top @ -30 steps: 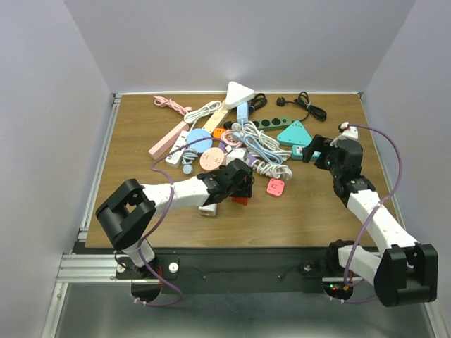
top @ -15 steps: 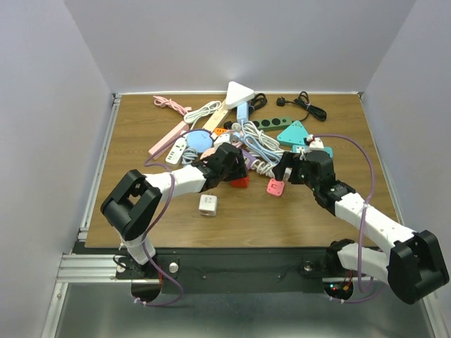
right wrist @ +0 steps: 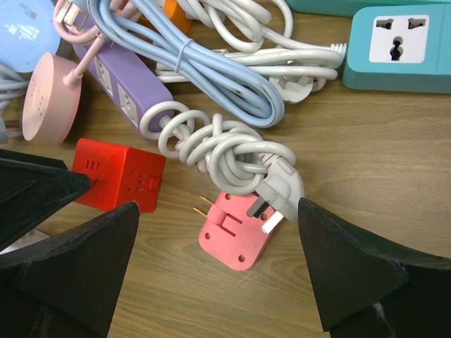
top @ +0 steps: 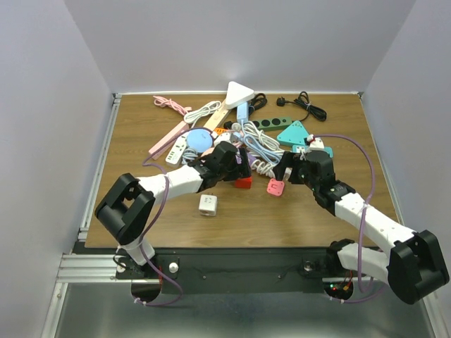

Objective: Insert the plug

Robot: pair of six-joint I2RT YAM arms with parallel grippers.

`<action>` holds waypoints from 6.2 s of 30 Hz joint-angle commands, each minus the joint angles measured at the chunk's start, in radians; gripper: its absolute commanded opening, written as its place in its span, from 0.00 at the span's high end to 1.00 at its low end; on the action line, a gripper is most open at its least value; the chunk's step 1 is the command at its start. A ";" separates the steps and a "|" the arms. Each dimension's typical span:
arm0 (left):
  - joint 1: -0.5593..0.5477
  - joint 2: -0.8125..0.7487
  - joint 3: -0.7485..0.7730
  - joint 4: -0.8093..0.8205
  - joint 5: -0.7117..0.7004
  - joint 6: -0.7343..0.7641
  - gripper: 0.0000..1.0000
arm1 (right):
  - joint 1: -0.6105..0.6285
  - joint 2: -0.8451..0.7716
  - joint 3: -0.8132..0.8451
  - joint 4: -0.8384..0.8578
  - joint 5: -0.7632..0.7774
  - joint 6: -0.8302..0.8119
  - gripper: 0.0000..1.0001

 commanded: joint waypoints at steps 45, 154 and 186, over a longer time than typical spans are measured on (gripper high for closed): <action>0.103 0.148 -0.017 0.372 0.393 0.318 0.07 | 0.241 0.346 0.080 0.197 0.073 -0.014 0.01; 0.116 -0.516 -0.394 0.271 0.204 0.018 0.01 | 0.308 0.682 1.031 -0.581 -0.031 0.052 1.00; 0.113 -0.499 -0.431 0.592 0.233 -0.137 0.01 | 0.311 0.438 0.767 -0.366 -0.125 0.246 1.00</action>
